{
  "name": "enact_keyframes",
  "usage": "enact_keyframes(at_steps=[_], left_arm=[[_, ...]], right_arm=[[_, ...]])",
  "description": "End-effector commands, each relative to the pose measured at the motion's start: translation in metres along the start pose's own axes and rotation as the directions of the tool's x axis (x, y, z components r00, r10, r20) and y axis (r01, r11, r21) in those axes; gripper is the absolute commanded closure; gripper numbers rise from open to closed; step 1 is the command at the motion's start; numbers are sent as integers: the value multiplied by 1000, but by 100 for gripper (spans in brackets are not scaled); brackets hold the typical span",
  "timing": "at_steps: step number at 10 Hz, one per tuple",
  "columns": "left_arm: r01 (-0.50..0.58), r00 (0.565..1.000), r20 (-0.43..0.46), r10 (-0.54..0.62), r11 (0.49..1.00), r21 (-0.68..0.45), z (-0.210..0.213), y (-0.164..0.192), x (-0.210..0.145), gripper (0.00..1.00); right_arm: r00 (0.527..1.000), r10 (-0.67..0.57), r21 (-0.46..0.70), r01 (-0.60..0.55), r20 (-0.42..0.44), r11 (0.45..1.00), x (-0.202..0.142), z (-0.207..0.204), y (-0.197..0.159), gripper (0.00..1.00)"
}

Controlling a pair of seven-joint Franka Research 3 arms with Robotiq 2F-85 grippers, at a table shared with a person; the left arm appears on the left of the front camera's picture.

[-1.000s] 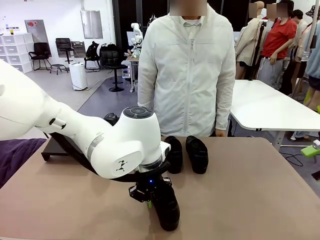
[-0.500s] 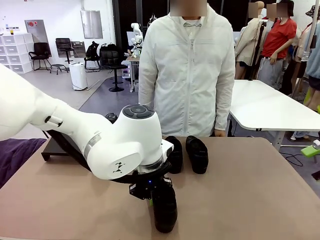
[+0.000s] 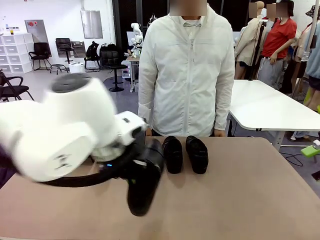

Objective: Organize the shoes by placing them on the stand.
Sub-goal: Place the Shoe from the middle of the table onto the Shoes Stand.

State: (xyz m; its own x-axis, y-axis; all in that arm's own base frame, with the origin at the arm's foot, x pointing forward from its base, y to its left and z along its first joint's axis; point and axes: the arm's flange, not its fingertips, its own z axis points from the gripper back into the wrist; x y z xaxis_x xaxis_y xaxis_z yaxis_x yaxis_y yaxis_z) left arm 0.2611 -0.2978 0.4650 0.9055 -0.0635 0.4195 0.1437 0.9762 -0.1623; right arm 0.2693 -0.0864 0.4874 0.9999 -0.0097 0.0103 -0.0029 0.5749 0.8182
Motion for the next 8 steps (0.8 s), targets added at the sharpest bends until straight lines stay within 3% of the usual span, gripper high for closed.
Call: enact_keyframes(at_steps=[1, 3, 4, 5, 8], left_arm=[[-93, 978, 184, 101, 994, -56, 23, 50, -16, 100], [-83, 947, 297, 124, 986, -145, 25, 75, -18, 100], [-122, 973, 181, 143, 985, -125, 20, 81, -14, 100], [-114, 962, 241, 130, 990, -78, 58, 30, 34, 100], [-114, 962, 241, 130, 990, -78, 58, 30, 34, 100]], right_arm=[[1000, 26, 17, -26, 1, 1000, 1, 4, 1, 0], [1000, 26, 17, -26, 1, 1000, 1, 4, 1, 0], [1000, 26, 17, -26, 1, 1000, 1, 4, 1, 0], [1000, 26, 17, -26, 1, 1000, 1, 4, 1, 0], [1000, 26, 17, -26, 1, 1000, 1, 4, 1, 0]])
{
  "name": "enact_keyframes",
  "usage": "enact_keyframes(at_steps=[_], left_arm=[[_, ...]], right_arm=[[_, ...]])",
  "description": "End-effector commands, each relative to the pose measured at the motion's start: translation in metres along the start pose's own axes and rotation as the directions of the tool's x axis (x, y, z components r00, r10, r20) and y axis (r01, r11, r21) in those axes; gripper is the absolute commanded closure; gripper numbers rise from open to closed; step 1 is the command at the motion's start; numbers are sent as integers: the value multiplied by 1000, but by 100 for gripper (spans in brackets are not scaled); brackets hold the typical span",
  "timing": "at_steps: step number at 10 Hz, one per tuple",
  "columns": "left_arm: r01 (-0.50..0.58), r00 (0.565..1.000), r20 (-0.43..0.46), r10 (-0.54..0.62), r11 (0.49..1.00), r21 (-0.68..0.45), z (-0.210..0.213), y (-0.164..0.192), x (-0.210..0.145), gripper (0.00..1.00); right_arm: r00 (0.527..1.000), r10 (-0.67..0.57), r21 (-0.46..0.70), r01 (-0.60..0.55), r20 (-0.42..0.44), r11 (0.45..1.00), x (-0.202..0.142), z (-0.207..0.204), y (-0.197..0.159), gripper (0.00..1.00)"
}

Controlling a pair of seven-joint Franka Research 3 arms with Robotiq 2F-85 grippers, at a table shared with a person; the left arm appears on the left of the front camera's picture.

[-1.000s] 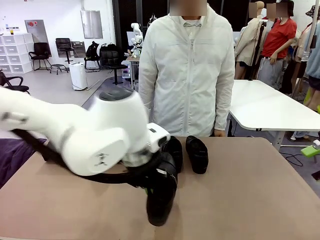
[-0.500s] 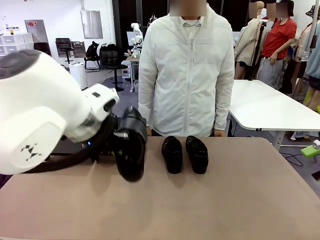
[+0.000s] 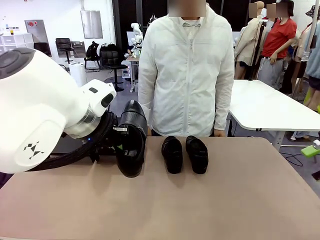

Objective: Organize the shoes by placing them on the stand.
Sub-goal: Place the Shoe from the middle of the table onto the Shoes Stand.

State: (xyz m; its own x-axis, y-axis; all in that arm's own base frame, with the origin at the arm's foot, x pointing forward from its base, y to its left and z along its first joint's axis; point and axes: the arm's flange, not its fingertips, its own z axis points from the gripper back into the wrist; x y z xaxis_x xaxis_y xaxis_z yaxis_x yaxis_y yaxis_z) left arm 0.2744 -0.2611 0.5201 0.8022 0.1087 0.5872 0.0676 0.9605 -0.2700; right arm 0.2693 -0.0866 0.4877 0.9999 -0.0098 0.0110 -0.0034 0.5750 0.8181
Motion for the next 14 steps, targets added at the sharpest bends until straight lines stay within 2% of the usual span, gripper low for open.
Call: enact_keyframes(at_steps=[1, 3, 4, 5, 6, 7, 8, 9, 12, 13, 14], left_arm=[[-3, 1000, 15, 3, 1000, -8, 6, 1, 3, 100], [2, 1000, 0, -2, 1000, 1, 1, 0, -1, 100], [-21, 1000, -4, 21, 999, 36, -17, 0, 36, 100], [6, 1000, -12, -5, 999, 40, -39, -4, 69, 100], [30, 1000, 4, -30, 998, 60, -64, -6, 95, 100], [0, 1000, 2, 0, 995, 98, -83, -4, 111, 100], [-17, 1000, 14, 16, 998, 67, -109, 2, 128, 100], [-30, 998, 56, 24, 994, 109, -122, 8, 134, 100], [67, 992, 103, -77, 993, 97, -172, 28, 146, 100], [63, 990, 119, -72, 995, 77, -189, 35, 147, 100], [62, 984, 158, -79, 992, 110, -210, 42, 148, 100]], right_arm=[[1000, 26, 17, -26, 0, 1000, 1, 4, 1, 0], [1000, 26, 17, -26, 0, 1000, 1, 4, 1, 0], [1000, 26, 17, -26, 0, 1000, 1, 4, 1, 0], [1000, 26, 17, -26, 0, 1000, 1, 4, 1, 0], [1000, 26, 17, -26, 0, 1000, 1, 4, 1, 0], [1000, 26, 17, -26, 0, 1000, 1, 4, 1, 0], [1000, 26, 17, -26, 0, 1000, 1, 4, 1, 0], [1000, 26, 17, -26, 0, 1000, 1, 4, 1, 0], [1000, 26, 17, -26, 0, 1000, 1, 4, 1, 0], [1000, 26, 17, -26, 0, 1000, 1, 4, 1, 0], [1000, 26, 17, -26, 0, 1000, 1, 4, 1, 0]])
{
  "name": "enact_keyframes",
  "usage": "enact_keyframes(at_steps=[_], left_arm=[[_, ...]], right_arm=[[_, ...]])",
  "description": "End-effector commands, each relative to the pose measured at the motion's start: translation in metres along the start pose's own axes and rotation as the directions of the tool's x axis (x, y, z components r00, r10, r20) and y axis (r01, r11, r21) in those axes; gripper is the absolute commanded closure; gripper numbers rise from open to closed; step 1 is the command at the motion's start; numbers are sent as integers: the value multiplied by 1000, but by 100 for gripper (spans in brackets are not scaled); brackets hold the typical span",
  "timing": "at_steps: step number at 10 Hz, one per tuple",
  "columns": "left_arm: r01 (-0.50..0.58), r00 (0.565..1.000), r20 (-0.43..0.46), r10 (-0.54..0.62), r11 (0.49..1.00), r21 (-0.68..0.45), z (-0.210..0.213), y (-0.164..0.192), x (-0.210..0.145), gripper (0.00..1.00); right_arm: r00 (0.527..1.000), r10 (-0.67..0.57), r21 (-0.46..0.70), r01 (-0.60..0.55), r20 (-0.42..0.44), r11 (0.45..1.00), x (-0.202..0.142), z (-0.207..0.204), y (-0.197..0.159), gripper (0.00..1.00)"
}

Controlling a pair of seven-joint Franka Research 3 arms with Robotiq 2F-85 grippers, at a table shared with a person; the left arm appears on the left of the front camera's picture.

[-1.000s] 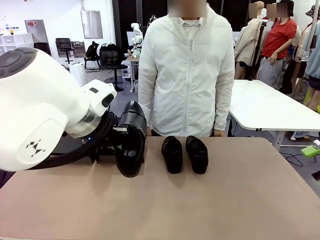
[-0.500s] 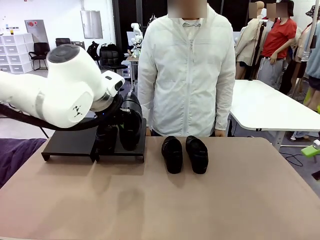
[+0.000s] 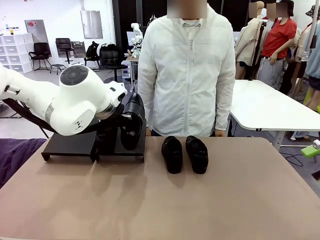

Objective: Organize the shoes by placing them on the stand.
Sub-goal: Place the Shoe from the middle of the table onto the Shoes Stand.

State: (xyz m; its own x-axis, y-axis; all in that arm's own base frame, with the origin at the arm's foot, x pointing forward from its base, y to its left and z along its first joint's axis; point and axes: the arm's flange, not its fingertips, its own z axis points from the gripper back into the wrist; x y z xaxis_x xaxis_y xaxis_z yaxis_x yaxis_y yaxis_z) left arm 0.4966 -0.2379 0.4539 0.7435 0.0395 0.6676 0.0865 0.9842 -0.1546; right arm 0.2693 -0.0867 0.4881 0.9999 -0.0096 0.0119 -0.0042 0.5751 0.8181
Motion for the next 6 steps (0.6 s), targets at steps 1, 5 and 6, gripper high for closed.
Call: enact_keyframes(at_steps=[1, 5, 6], left_arm=[[-36, 994, 99, 34, 999, 15, -45, -12, 3, 100], [-89, 992, 93, 87, 996, 8, -72, -6, 2, 100], [-86, 993, 82, 85, 996, 14, -77, -7, 2, 100]], right_arm=[[1000, 25, 17, -25, 0, 1000, 1, 3, 1, 0], [1000, 25, 17, -25, 0, 1000, 1, 3, 1, 0], [1000, 25, 17, -25, 0, 1000, 1, 3, 1, 0]])
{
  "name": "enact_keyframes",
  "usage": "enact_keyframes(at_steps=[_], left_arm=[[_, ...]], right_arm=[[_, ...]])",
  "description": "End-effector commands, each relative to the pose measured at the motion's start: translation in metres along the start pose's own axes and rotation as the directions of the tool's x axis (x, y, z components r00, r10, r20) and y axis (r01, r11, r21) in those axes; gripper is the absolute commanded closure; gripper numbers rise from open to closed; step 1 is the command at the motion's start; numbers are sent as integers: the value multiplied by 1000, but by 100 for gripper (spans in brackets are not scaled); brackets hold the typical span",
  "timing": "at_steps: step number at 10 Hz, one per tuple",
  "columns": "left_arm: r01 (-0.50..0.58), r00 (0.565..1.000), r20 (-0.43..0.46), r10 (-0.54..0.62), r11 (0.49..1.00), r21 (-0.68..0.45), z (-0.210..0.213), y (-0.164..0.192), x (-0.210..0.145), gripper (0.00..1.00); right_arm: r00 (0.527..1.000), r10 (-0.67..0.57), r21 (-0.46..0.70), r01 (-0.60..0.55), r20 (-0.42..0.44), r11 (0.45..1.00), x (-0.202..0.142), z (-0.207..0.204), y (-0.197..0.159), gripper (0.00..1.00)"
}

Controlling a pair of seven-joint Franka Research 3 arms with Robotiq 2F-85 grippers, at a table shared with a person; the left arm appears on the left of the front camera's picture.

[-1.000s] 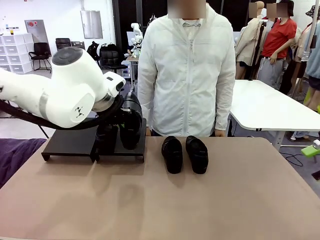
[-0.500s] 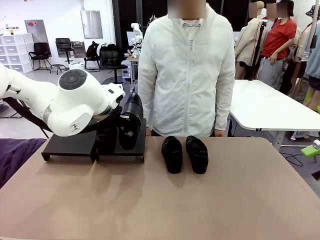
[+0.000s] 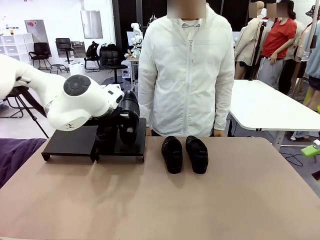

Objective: Organize the shoes by placing them on the stand.
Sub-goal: Place the Shoe from the middle of the table onto the Shoes Stand.

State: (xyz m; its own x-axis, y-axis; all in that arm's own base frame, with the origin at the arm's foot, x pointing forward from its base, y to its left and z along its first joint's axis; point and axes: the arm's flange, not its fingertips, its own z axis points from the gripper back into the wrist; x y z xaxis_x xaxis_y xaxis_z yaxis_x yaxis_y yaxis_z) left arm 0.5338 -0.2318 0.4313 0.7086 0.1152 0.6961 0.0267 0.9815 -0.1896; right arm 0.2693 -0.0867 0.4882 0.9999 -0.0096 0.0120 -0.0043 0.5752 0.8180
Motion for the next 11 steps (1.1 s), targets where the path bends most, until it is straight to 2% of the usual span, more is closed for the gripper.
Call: enact_keyframes(at_steps=[1, 4, 5, 6, 7, 9, 11], left_arm=[[-18, 1000, 11, 18, 1000, 8, -40, -20, -15, 100], [-29, 999, -17, 30, 999, 39, -45, -19, -13, 100], [-36, 999, -21, 37, 998, 45, -45, -19, -13, 92], [-37, 999, -19, 38, 998, 48, -45, -18, -12, 34], [-41, 999, -20, 42, 998, 50, -44, -18, -12, 0], [-54, 998, -9, 54, 997, 49, -36, -15, -9, 0], [-83, 996, 20, 82, 996, 39, -9, -13, -6, 0]], right_arm=[[1000, 25, 17, -25, 0, 1000, 1, 3, 1, 0], [1000, 25, 17, -25, 0, 1000, 1, 3, 1, 0], [1000, 25, 17, -25, 0, 1000, 1, 3, 1, 0], [1000, 25, 17, -25, 0, 1000, 1, 3, 1, 0], [1000, 25, 17, -25, 0, 1000, 1, 3, 1, 0], [1000, 25, 17, -25, 0, 1000, 1, 3, 1, 0], [1000, 25, 17, -25, 0, 1000, 1, 3, 1, 0]])
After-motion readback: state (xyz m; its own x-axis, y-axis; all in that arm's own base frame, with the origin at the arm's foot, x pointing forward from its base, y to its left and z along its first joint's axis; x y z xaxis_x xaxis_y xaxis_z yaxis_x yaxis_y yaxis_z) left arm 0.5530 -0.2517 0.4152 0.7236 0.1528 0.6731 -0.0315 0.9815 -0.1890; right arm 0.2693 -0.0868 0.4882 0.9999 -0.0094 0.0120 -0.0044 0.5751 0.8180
